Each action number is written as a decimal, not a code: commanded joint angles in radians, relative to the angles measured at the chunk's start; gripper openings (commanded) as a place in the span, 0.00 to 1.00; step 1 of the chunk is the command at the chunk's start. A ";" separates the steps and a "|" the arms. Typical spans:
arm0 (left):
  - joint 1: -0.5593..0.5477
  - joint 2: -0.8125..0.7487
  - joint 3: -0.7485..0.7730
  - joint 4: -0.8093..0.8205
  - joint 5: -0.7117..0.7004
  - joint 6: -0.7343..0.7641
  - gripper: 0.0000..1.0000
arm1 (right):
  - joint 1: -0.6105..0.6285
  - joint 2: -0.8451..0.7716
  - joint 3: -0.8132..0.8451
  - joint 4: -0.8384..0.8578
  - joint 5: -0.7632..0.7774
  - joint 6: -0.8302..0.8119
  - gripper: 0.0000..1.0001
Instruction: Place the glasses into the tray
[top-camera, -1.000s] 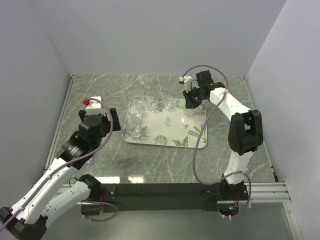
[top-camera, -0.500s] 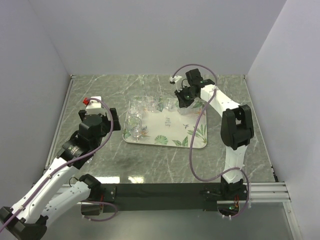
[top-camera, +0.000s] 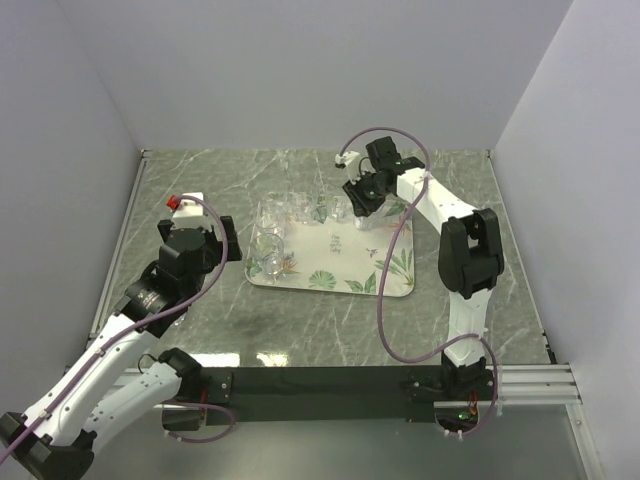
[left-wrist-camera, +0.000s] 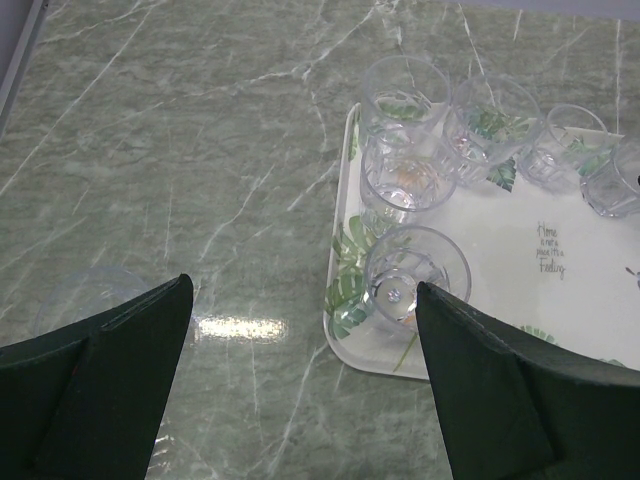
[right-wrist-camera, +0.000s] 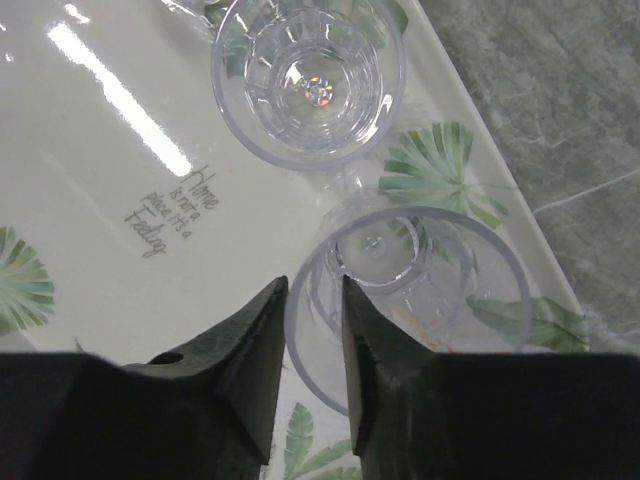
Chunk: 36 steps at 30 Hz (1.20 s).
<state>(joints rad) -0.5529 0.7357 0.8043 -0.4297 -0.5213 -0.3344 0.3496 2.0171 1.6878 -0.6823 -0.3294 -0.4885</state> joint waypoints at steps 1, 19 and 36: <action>0.007 -0.007 -0.005 0.035 -0.009 0.005 0.99 | 0.008 -0.043 0.044 0.013 0.012 0.002 0.39; 0.007 -0.006 -0.022 0.052 -0.049 0.000 0.99 | 0.003 -0.515 -0.207 0.066 -0.066 0.024 0.53; 0.007 -0.024 0.047 -0.036 -0.028 -0.078 0.99 | -0.207 -1.182 -0.778 0.188 -0.305 0.080 0.65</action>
<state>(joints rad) -0.5491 0.7353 0.7837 -0.4377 -0.5640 -0.3607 0.1902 0.8810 0.9741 -0.5625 -0.5533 -0.4351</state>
